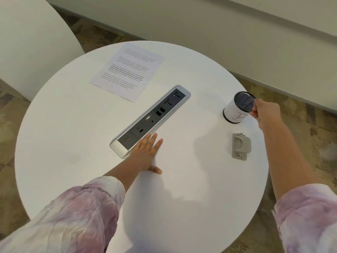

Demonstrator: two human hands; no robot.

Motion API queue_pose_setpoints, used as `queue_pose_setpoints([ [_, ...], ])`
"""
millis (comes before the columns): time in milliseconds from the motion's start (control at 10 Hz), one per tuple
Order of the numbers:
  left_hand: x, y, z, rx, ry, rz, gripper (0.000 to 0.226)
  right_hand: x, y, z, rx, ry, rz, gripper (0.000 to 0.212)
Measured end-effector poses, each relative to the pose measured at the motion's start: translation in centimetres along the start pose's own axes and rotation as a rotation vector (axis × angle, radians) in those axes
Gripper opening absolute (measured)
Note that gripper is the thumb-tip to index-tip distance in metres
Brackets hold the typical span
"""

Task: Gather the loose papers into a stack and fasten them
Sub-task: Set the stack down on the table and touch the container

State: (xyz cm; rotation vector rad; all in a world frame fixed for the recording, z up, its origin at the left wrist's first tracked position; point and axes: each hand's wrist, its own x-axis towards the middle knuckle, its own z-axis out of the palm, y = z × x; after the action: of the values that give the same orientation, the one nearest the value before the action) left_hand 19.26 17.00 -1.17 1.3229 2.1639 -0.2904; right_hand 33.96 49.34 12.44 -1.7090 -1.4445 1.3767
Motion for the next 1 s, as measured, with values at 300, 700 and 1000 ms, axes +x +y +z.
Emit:
queue_pose_setpoints([
  [300, 0.1, -0.1, 0.0, -0.006, -0.006, 0.001, 0.120, 3.1, -0.4, -0.1, 0.086, 0.010, 0.026, 0.013],
  [700, 0.0, 0.0, -0.1, -0.008, -0.016, -0.002, 0.121, 2.1, 0.7, 0.2, -0.008, -0.118, -0.156, 0.026],
  [1000, 0.0, 0.0, -0.1, 0.002, -0.007, -0.007, 0.121, -5.2, 9.9, 3.6, -0.435, -0.421, -0.257, 0.013],
])
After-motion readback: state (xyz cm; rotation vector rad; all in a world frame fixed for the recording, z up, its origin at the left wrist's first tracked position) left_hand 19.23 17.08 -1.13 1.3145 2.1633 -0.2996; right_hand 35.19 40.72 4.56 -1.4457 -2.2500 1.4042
